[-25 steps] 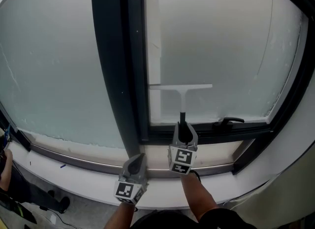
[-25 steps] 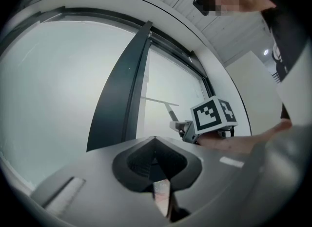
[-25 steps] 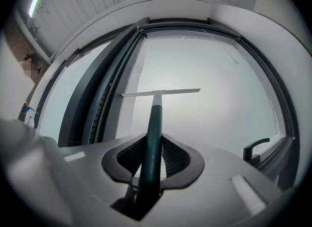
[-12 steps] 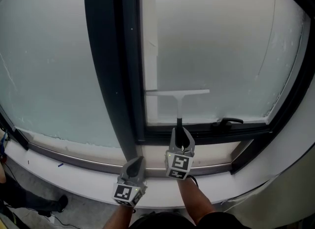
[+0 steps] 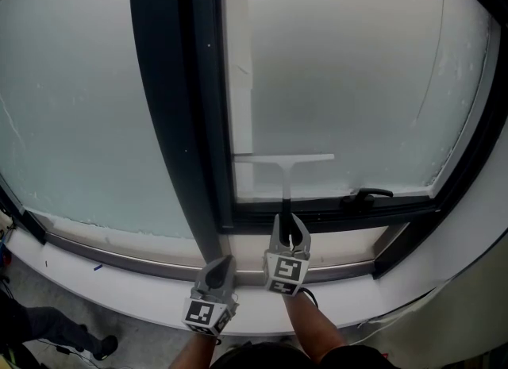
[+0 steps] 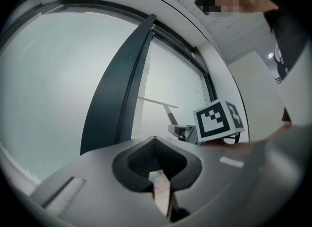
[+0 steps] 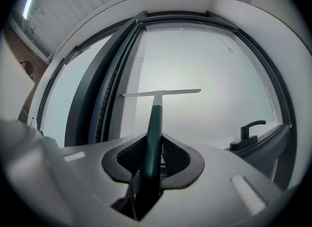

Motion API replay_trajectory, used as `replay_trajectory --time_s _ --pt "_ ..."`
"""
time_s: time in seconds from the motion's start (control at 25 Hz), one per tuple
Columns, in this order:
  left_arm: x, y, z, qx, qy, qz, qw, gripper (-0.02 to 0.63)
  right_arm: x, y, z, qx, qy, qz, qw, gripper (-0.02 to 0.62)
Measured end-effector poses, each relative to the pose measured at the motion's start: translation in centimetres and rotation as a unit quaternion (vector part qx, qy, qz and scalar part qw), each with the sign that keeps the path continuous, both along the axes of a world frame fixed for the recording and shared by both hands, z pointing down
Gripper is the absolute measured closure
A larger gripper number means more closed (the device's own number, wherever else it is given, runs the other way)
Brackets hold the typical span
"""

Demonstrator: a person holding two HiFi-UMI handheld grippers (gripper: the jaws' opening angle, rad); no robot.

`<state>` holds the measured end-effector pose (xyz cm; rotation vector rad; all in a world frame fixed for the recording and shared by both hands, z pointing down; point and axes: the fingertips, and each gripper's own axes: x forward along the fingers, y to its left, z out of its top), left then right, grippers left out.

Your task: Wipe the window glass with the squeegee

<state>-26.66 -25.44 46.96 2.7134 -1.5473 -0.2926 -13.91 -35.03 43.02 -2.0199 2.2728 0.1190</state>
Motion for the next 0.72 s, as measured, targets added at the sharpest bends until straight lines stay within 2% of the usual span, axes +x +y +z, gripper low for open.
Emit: replay_trajectory --time_s 0.36,0.72 --pt "-0.3 -0.1 1.6 -0.015 -0.01 0.003 0.9998 0.607 -0.1 0.1 1.4 -0.02 -0.001 0.004 1.0 0.5" --pt "-0.1 -0.4 1.6 -0.006 -0.024 0.005 0.9997 0.607 -0.1 0.4 3.5 -0.038 0.004 0.007 0.999 0.5"
